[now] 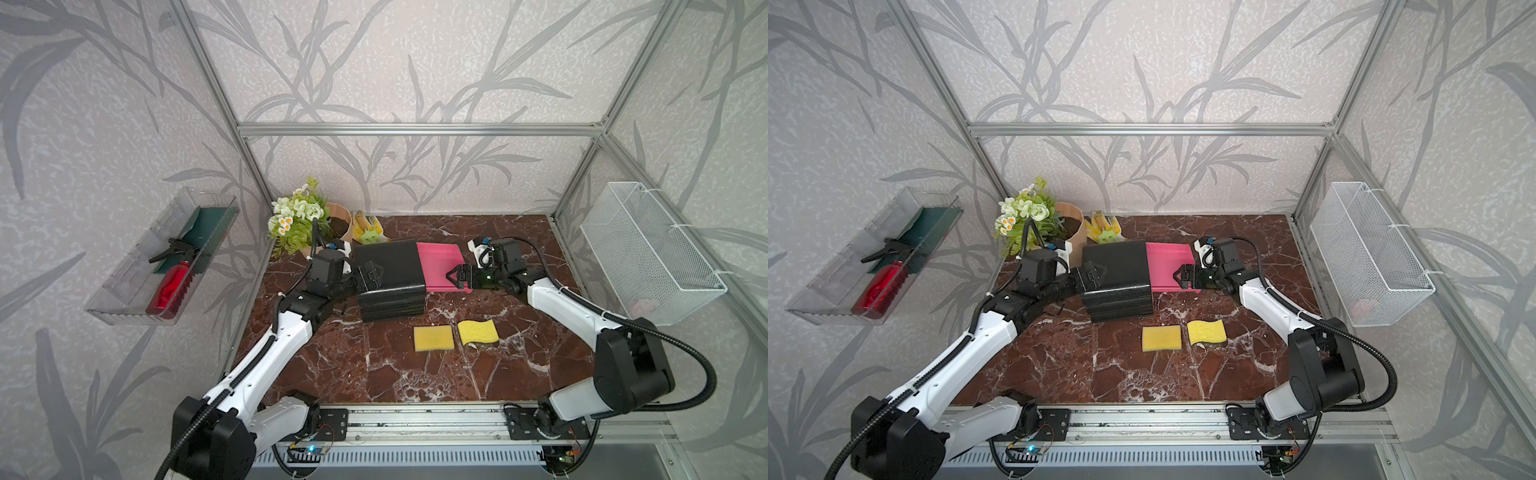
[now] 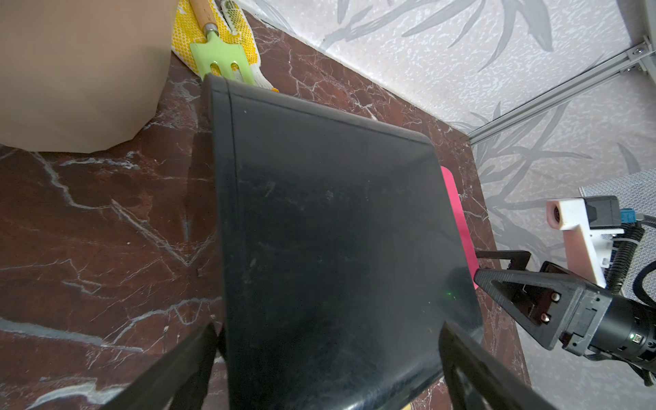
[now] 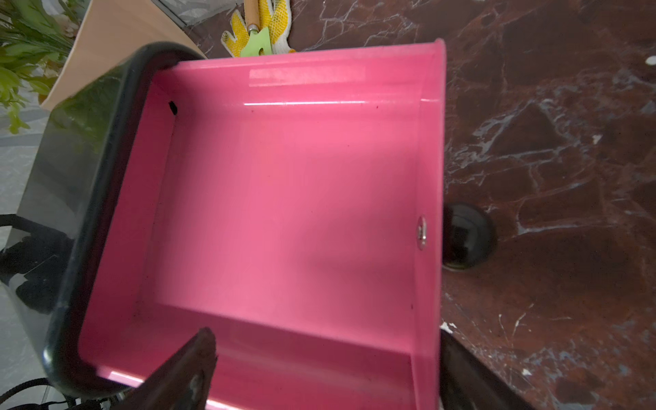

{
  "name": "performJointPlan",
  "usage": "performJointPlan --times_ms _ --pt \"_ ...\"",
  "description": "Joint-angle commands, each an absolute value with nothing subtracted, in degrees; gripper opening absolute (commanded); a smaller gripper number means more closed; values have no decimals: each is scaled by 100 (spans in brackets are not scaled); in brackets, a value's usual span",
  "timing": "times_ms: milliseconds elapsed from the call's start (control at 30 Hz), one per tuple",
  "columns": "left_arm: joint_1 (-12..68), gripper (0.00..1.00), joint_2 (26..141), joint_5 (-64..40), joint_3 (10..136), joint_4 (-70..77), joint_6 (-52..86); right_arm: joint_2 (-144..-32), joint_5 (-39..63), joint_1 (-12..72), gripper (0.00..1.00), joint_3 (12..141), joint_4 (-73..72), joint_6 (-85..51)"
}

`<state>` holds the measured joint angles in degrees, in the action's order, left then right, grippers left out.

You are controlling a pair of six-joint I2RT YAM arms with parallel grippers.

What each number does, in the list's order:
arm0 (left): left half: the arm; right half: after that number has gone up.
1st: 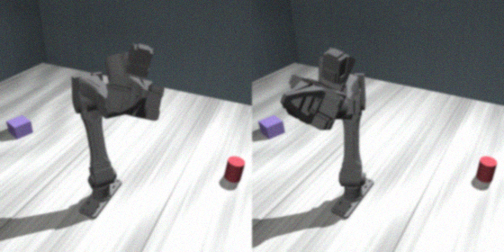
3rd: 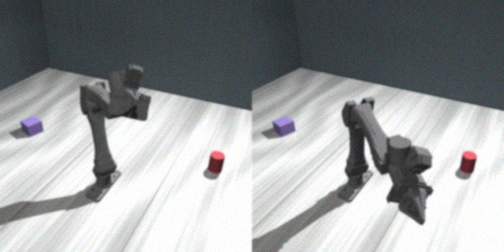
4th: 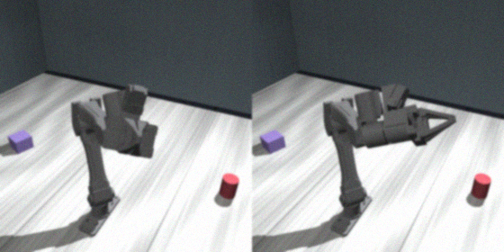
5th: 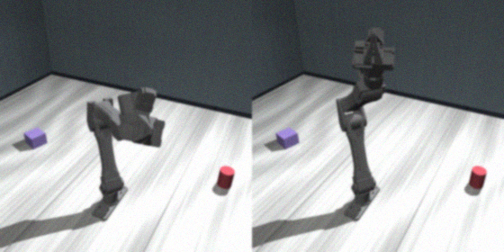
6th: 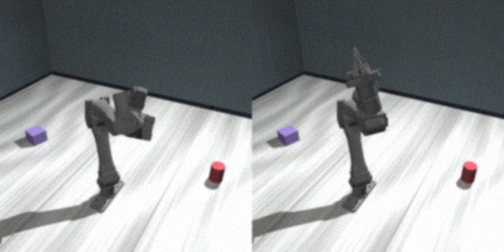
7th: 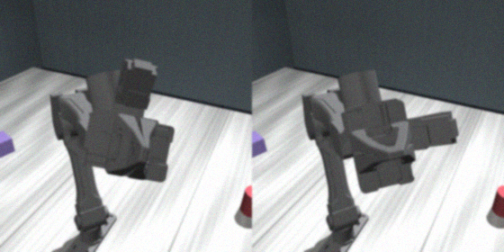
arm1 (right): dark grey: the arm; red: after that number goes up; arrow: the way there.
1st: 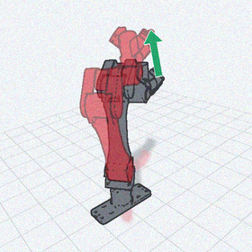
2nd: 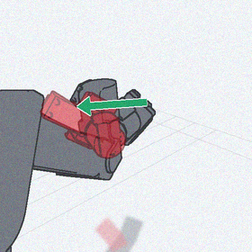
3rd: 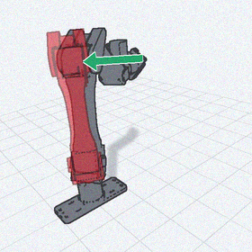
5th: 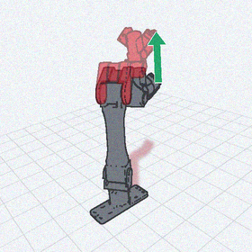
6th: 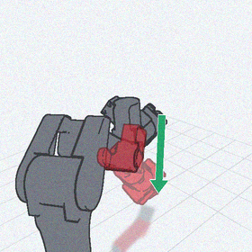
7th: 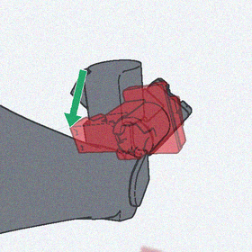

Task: Take the sponge out of the drawer
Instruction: Close the drawer of the storage box.

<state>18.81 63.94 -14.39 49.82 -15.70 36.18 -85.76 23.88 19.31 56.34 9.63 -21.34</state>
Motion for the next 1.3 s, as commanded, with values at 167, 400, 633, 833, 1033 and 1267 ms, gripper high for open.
performJointPlan --times_ms 167,400,633,833,1033,1267 --pt "1898 97 6489 -2055 4919 -923 3737 -8155 3029 2024 92 5507 206 -2397" --pt "1890 97 6676 -2117 5003 -914 3604 -8080 3127 2332 92 5579 -13 -2429" --pt "1881 97 7005 -2253 5250 -930 3353 -8286 3172 2701 92 5782 -171 -2440" --pt "1859 97 7306 -2345 5481 -951 3176 -8355 3278 2930 92 5801 -284 -2409" --pt "1846 97 7556 -2409 5672 -916 3104 -8578 3323 3171 92 5814 -441 -2477" --pt "1750 96 7820 -2385 6020 -1012 2931 -8823 3351 3498 92 5982 -554 -2507"
